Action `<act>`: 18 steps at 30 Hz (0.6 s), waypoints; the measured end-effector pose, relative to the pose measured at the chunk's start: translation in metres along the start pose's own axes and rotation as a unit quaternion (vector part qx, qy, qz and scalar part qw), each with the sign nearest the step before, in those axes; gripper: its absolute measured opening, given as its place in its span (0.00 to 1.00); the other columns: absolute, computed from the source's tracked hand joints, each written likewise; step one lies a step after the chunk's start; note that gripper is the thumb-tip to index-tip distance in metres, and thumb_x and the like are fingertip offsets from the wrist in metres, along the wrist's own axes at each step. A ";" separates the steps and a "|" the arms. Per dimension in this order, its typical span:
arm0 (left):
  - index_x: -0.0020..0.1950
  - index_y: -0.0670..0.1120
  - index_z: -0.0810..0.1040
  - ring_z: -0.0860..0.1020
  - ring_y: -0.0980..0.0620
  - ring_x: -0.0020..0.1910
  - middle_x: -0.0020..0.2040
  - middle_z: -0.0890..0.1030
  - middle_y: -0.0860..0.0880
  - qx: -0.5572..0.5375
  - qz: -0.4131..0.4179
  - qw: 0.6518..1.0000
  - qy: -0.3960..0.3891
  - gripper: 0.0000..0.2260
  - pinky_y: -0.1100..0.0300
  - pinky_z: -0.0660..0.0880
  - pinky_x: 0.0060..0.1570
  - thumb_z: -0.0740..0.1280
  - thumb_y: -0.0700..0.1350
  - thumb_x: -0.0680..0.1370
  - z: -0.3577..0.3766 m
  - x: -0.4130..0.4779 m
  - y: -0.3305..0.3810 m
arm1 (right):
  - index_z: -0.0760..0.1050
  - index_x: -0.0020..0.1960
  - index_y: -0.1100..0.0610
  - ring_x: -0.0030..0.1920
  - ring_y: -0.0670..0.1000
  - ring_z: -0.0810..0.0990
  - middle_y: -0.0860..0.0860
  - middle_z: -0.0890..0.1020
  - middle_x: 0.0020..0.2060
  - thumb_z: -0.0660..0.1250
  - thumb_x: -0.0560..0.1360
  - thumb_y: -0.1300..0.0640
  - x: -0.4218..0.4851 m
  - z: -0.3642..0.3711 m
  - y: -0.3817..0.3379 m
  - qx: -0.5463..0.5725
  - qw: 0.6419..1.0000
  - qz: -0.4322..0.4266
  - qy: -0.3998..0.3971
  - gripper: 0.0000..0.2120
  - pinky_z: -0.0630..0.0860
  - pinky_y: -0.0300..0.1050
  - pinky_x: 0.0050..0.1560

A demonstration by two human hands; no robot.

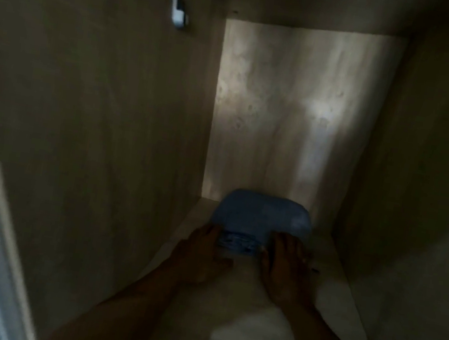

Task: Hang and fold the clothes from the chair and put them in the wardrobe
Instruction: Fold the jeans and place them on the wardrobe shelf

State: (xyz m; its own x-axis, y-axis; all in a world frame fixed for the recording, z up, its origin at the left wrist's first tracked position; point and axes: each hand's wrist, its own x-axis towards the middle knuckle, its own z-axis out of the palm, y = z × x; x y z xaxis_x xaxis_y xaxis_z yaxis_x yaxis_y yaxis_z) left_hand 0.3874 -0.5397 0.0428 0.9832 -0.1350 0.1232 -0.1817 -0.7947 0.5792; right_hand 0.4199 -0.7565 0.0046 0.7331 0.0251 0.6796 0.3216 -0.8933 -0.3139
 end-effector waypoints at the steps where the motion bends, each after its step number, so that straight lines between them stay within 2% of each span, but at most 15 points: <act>1: 0.81 0.51 0.50 0.58 0.50 0.78 0.81 0.55 0.49 -0.011 -0.007 1.000 0.005 0.47 0.53 0.59 0.76 0.67 0.67 0.70 -0.003 -0.016 0.001 | 0.75 0.65 0.59 0.61 0.62 0.76 0.59 0.78 0.60 0.55 0.79 0.44 -0.008 -0.004 -0.005 -0.019 1.000 -0.008 -0.013 0.24 0.76 0.60 0.58; 3: 0.81 0.53 0.48 0.59 0.52 0.77 0.80 0.54 0.52 -0.052 -0.024 0.998 0.009 0.48 0.57 0.58 0.76 0.66 0.69 0.69 -0.009 -0.052 0.003 | 0.75 0.65 0.60 0.62 0.63 0.76 0.59 0.76 0.61 0.57 0.78 0.46 -0.025 -0.013 -0.018 -0.023 0.999 -0.016 -0.040 0.23 0.76 0.60 0.58; 5: 0.81 0.54 0.47 0.59 0.53 0.77 0.79 0.55 0.56 -0.071 -0.035 0.997 0.009 0.45 0.63 0.56 0.74 0.68 0.66 0.73 -0.015 -0.093 0.007 | 0.75 0.65 0.62 0.62 0.65 0.75 0.61 0.76 0.61 0.57 0.75 0.47 -0.047 -0.027 -0.040 -0.009 0.998 -0.006 -0.064 0.26 0.75 0.58 0.61; 8: 0.81 0.54 0.49 0.60 0.50 0.77 0.80 0.56 0.52 -0.041 -0.011 0.999 0.025 0.41 0.56 0.61 0.74 0.68 0.62 0.75 -0.030 -0.154 0.007 | 0.70 0.72 0.58 0.66 0.61 0.71 0.57 0.74 0.66 0.54 0.75 0.42 -0.089 -0.061 -0.086 -0.020 0.990 0.025 -0.138 0.31 0.67 0.57 0.66; 11: 0.79 0.51 0.60 0.70 0.46 0.72 0.75 0.68 0.48 -0.010 -0.009 0.999 0.031 0.39 0.53 0.71 0.67 0.70 0.62 0.72 -0.048 -0.229 -0.004 | 0.67 0.74 0.53 0.69 0.58 0.68 0.53 0.70 0.70 0.57 0.80 0.42 -0.139 -0.085 -0.134 -0.016 0.982 0.047 -0.180 0.26 0.63 0.60 0.68; 13: 0.73 0.56 0.67 0.77 0.48 0.64 0.68 0.76 0.50 0.005 -0.030 0.999 0.038 0.33 0.51 0.77 0.59 0.69 0.64 0.70 -0.060 -0.299 -0.022 | 0.71 0.70 0.55 0.66 0.60 0.71 0.55 0.73 0.67 0.58 0.79 0.43 -0.185 -0.100 -0.178 0.028 0.984 0.038 -0.172 0.24 0.66 0.59 0.65; 14: 0.71 0.57 0.69 0.77 0.49 0.63 0.66 0.77 0.51 0.010 -0.040 0.998 0.049 0.31 0.51 0.78 0.58 0.68 0.65 0.70 -0.063 -0.333 -0.032 | 0.74 0.66 0.56 0.64 0.61 0.73 0.57 0.75 0.64 0.60 0.78 0.45 -0.209 -0.104 -0.198 0.063 0.985 0.025 -0.161 0.21 0.69 0.59 0.63; 16: 0.73 0.57 0.67 0.74 0.50 0.67 0.71 0.74 0.52 0.024 -0.086 0.993 0.074 0.32 0.49 0.74 0.64 0.68 0.66 0.72 -0.071 -0.397 -0.061 | 0.75 0.63 0.55 0.62 0.59 0.75 0.55 0.76 0.62 0.65 0.78 0.48 -0.259 -0.113 -0.245 0.127 0.982 0.003 -0.141 0.17 0.72 0.60 0.63; 18: 0.75 0.55 0.65 0.71 0.50 0.71 0.74 0.70 0.53 0.031 -0.150 0.983 0.103 0.33 0.51 0.71 0.68 0.68 0.65 0.73 -0.086 -0.462 -0.093 | 0.73 0.68 0.54 0.67 0.54 0.72 0.51 0.73 0.66 0.65 0.79 0.48 -0.304 -0.119 -0.298 0.160 0.972 0.007 -0.174 0.20 0.71 0.56 0.68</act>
State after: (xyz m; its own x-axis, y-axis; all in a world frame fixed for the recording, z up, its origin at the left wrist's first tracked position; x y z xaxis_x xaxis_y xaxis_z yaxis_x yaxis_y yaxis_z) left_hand -0.0516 -0.3524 0.0011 0.9663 0.2290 0.1178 0.1243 -0.8153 0.5656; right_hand 0.0299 -0.5514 -0.0296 0.8795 0.2138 0.4251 0.4387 -0.7104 -0.5503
